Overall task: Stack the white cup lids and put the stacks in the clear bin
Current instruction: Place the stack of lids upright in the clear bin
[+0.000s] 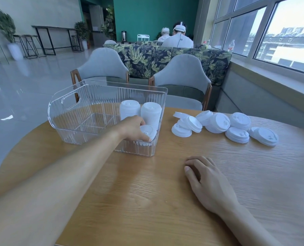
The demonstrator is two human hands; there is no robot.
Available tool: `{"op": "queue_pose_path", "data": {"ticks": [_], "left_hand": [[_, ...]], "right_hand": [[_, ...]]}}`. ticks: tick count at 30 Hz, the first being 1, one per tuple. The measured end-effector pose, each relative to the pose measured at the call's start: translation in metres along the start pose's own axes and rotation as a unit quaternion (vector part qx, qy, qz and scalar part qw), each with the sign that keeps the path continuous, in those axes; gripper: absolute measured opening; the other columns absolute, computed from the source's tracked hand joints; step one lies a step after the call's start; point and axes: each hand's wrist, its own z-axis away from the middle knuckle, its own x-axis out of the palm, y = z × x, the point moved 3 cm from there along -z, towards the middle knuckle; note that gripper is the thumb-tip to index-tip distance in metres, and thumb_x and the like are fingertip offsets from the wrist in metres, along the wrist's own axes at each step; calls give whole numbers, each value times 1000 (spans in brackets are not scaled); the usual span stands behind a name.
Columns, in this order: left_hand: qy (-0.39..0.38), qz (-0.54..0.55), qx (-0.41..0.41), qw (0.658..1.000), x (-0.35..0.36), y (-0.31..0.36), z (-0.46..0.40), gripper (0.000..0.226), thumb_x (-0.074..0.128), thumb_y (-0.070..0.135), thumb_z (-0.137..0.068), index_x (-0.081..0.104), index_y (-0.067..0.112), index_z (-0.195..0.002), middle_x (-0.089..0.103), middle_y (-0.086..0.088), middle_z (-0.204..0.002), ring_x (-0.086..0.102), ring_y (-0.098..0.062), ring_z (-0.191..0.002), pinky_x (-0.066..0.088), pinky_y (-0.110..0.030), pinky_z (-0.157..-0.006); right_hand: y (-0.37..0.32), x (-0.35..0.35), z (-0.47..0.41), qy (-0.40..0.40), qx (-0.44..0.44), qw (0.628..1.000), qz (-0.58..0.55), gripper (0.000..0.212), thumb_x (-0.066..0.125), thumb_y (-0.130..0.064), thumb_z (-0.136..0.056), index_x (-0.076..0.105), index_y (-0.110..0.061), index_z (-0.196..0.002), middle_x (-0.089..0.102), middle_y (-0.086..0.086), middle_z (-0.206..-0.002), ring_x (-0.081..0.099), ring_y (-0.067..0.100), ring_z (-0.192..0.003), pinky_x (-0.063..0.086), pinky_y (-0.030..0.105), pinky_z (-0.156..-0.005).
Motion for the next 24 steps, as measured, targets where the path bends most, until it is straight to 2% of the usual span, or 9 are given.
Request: {"op": "queue_pose_path", "data": {"ticks": [4, 12, 15, 20, 24], "left_hand": [[-2, -13, -10, 1000, 2, 2, -2, 54, 86, 36, -75, 65, 12, -118, 70, -6, -120, 66, -26, -108, 53, -43, -91], [-15, -25, -23, 999, 2, 8, -6, 49, 84, 32, -78, 64, 13, -119, 69, -5, -115, 66, -25, -103, 53, -39, -87], [-20, -16, -26, 999, 3, 6, -8, 45, 84, 30, -78, 66, 11, -115, 71, -8, -112, 67, -27, -102, 50, -35, -77], [-24, -8, -32, 999, 3, 4, -10, 46, 85, 30, -77, 67, 8, -113, 71, -11, -113, 62, -24, -89, 45, -33, -72], [-21, -4, -30, 999, 4, 5, -9, 45, 83, 30, -79, 66, 9, -114, 71, -9, -115, 66, -27, -102, 45, -33, -74]], "right_hand": [[-1, 0, 1, 2, -5, 1000, 0, 28, 45, -45, -100, 67, -32, -110, 56, -27, -121, 44, -5, -123, 37, 17, -99], [-1, 0, 1, 8, -11, 1000, 3, 27, 46, -44, -101, 68, -30, -109, 57, -24, -121, 45, -3, -121, 35, 16, -100], [-2, -1, 1, 10, -9, 1000, 1, 27, 46, -44, -101, 68, -29, -109, 57, -24, -120, 45, -3, -121, 36, 17, -101], [-2, -1, 1, 9, -2, 1000, 1, 27, 46, -44, -101, 67, -31, -111, 56, -26, -122, 42, -5, -122, 38, 20, -102], [-2, -2, 1, 5, 2, 1000, 2, 26, 46, -44, -101, 67, -32, -112, 56, -26, -122, 41, -6, -123, 33, 15, -100]]}}
